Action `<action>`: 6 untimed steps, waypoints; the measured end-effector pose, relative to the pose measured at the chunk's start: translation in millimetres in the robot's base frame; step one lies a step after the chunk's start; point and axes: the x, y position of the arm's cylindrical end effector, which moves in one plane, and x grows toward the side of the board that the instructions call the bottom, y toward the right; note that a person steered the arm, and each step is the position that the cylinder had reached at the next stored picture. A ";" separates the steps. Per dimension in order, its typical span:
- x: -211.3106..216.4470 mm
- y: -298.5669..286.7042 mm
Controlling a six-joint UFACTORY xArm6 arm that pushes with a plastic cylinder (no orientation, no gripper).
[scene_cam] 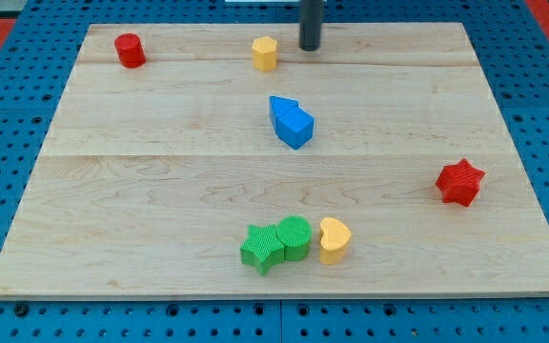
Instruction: Place the arm to the center right of the board
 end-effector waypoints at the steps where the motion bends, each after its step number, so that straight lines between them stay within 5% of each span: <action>1: 35.4 27.7; 4: 127.8 180.8; 6: 142.0 263.9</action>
